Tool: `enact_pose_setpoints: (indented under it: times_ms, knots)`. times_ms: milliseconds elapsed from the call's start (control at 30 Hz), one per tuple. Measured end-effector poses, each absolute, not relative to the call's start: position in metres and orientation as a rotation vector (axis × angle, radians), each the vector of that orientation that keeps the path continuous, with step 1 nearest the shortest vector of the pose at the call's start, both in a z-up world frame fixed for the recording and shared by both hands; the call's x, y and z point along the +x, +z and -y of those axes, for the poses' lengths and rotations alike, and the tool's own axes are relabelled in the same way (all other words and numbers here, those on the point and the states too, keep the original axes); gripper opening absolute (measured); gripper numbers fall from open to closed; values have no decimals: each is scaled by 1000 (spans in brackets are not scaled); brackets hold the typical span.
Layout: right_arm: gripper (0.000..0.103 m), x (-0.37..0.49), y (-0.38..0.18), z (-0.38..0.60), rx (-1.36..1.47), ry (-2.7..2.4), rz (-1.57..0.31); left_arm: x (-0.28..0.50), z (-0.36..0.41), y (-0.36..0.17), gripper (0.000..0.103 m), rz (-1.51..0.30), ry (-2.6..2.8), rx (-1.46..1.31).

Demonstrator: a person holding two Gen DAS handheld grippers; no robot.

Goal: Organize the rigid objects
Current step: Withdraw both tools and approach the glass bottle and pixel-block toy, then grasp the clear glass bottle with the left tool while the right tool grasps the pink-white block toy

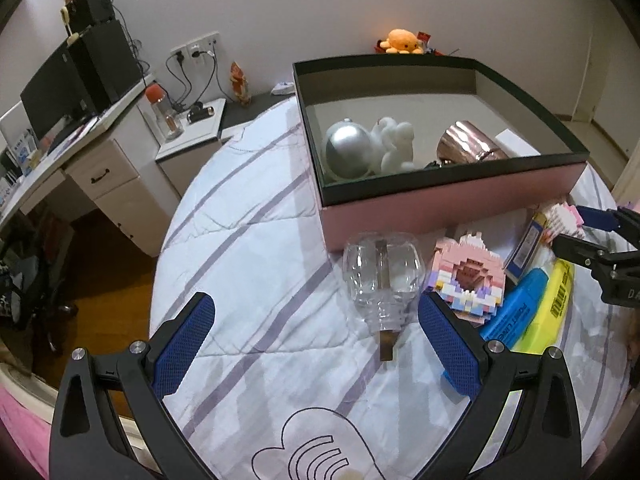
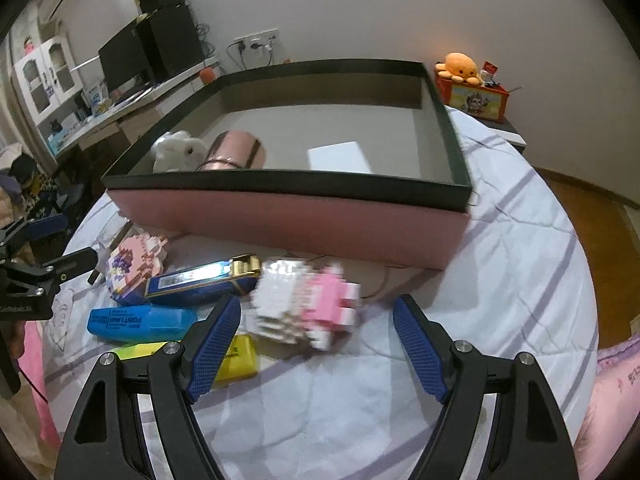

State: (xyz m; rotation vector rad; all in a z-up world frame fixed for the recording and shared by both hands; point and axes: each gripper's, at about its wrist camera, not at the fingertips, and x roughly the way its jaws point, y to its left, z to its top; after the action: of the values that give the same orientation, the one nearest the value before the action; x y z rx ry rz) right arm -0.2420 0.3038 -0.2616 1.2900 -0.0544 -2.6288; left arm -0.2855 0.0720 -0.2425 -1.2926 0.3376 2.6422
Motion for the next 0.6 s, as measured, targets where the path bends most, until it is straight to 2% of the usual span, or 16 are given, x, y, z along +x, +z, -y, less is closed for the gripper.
enact_pose_setpoints:
  times_ms: [100, 133, 233, 600]
  knots:
    - [79, -242, -264, -297, 1293, -2634, 7, -289, -73, -249, 103, -336, 2638, -1319]
    - [70, -242, -264, -297, 1289, -2650, -5, -290, -73, -251, 103, -333, 2633, -1324]
    - [62, -241, -265, -302, 1292, -2669, 3, -293, -75, -257, 103, -319, 2628, -1345]
    - [62, -231, -266, -319, 1287, -2660, 35, -301, -85, -268, 103, -290, 2659, -1386]
